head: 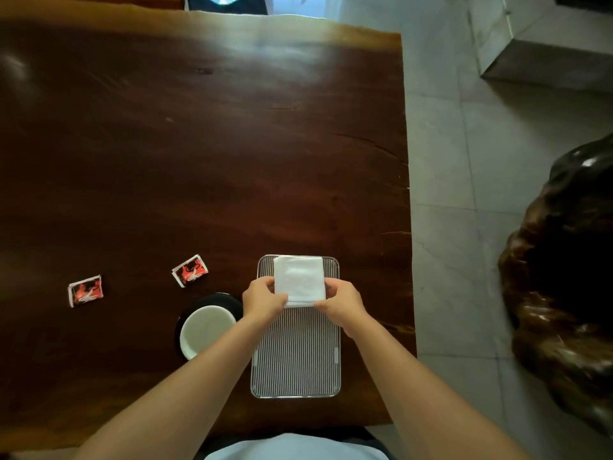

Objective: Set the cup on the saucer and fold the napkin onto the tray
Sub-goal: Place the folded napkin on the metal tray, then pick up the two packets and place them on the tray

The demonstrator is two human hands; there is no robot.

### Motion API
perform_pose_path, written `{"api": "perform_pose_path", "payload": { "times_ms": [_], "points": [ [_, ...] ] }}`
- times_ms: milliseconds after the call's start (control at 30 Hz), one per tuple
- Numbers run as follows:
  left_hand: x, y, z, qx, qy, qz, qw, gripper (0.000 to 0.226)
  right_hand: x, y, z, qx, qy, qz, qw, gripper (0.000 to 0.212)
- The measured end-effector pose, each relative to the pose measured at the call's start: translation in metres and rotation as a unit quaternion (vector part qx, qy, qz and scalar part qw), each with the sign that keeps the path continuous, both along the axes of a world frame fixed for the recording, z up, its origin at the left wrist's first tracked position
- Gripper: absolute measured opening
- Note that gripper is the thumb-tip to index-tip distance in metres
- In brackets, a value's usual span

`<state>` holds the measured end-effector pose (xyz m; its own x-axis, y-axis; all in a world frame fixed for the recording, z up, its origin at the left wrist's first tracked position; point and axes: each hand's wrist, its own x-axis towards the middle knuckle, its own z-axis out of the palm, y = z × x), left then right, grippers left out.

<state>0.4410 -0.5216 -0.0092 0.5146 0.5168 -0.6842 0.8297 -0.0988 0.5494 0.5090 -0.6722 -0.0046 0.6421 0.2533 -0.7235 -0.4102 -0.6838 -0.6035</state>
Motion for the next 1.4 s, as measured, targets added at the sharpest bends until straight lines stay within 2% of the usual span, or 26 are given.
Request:
{"api": "perform_pose_path", "payload": {
  "times_ms": [200, 533, 633, 733, 833, 967, 1133, 1400],
  "points": [
    [0.003, -0.004, -0.004, 0.084, 0.012, -0.081, 0.993, 0.028, 0.000, 0.000, -0.011, -0.087, -0.090, 0.095, 0.988, 0.026],
    [-0.001, -0.009, -0.009, 0.128, 0.005, -0.129, 0.983, 0.021, 0.000, 0.000, -0.023, -0.131, -0.104, 0.138, 0.976, 0.024],
    [-0.002, -0.002, -0.002, 0.124, 0.025, -0.146, 0.981, 0.024, 0.004, 0.000, -0.013, -0.140, -0.111, 0.132, 0.975, 0.021],
    [-0.002, 0.015, 0.010, 0.115, 0.034, -0.162, 0.979, 0.042, 0.013, 0.004, 0.003, -0.149, -0.151, 0.100, 0.972, 0.029],
    [-0.008, 0.041, 0.028, 0.105, 0.027, -0.132, 0.985, 0.041, 0.021, 0.020, 0.020, -0.119, -0.171, 0.096, 0.973, 0.037],
    [-0.026, 0.081, 0.050, 0.114, 0.000, -0.076, 0.991, 0.030, 0.023, 0.060, 0.038, -0.072, -0.198, 0.135, 0.968, 0.032],
    [-0.072, 0.131, 0.060, 0.138, 0.013, 0.000, 0.990, 0.023, -0.002, 0.124, 0.049, -0.017, -0.192, 0.192, 0.962, 0.032],
    [-0.137, 0.211, 0.040, 0.113, 0.059, 0.045, 0.991, 0.022, -0.051, 0.216, 0.036, -0.025, -0.164, 0.252, 0.953, 0.028]
  ]
}}
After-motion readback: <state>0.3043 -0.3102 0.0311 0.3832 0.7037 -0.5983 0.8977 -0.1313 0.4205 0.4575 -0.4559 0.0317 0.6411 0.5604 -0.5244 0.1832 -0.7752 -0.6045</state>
